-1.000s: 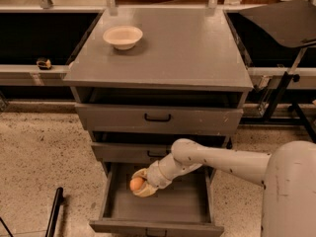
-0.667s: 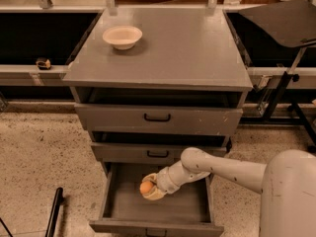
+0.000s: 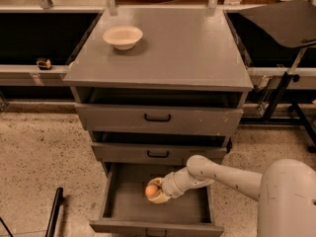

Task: Place orange into bottom drawer

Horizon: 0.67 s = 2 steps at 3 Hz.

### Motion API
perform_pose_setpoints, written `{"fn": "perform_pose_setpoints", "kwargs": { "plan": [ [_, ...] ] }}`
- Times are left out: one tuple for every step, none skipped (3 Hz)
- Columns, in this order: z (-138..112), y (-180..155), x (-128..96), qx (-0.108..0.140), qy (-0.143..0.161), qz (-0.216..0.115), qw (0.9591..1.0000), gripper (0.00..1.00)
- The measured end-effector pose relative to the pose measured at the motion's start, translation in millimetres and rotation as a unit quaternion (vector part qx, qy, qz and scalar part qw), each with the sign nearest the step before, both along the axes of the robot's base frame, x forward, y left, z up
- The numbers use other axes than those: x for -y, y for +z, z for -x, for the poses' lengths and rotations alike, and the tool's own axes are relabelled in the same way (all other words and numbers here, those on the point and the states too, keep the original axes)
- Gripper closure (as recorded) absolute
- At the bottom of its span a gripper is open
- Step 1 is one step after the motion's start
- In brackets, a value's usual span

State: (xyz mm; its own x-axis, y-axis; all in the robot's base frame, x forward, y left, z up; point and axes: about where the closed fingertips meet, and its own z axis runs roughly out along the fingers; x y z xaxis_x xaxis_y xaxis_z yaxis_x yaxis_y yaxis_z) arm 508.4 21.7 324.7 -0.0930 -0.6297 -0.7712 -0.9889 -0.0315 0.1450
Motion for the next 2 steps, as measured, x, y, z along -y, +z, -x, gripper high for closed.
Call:
{"fn": "perform_pose_setpoints", "kwargs": {
  "plan": [
    [-10.0,-26.1,13.0,-0.013,-0.011,-0.006,0.9998,1.00],
    [-16.1,-93.3,46.2,-0.024,-0.052,-0.037,0.9977,1.00]
  ]
}}
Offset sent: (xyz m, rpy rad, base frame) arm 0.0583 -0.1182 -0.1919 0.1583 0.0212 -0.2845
